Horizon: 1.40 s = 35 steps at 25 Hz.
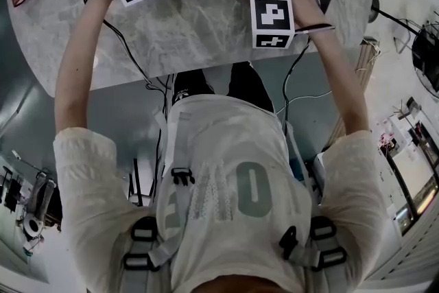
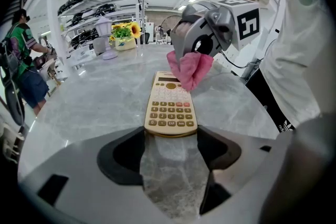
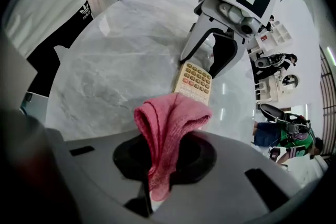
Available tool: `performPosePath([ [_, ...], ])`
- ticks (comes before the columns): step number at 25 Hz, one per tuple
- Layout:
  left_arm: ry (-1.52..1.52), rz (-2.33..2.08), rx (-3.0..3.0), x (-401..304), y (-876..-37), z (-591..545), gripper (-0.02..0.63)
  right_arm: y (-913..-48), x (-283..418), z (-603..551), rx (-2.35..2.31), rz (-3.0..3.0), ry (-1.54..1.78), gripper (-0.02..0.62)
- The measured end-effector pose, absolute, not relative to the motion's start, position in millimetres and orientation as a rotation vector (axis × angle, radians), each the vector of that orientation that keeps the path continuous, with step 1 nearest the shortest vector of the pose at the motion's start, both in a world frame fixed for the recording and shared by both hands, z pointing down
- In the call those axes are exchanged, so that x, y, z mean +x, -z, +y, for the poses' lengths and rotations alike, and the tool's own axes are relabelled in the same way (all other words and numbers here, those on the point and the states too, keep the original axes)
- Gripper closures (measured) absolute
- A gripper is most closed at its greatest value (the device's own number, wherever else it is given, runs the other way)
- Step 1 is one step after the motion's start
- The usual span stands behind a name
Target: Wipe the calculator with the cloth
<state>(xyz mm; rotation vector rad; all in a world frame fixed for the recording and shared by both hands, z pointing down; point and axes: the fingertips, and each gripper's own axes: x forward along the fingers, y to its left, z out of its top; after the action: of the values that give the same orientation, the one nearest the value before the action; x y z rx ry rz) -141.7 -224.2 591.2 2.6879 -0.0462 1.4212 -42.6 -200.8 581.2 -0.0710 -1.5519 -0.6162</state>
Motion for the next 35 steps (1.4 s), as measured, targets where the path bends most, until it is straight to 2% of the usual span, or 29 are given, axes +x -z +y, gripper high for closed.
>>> performPosePath([
  [9, -1.416, -0.051, 2.691, -141, -592, -225, 0.281, -579, -43, -202, -0.075, -1.563, 0.61, 0.543],
  [19, -1.415, -0.044, 2.692, -142, -593, -225, 0.282, -569, -77, -278, -0.026, -1.504, 0.717, 0.543],
  [35, -1.402, -0.048, 2.698, -144, -594, -225, 0.282, -586, -85, -268, -0.097, -1.453, 0.731, 0.543],
])
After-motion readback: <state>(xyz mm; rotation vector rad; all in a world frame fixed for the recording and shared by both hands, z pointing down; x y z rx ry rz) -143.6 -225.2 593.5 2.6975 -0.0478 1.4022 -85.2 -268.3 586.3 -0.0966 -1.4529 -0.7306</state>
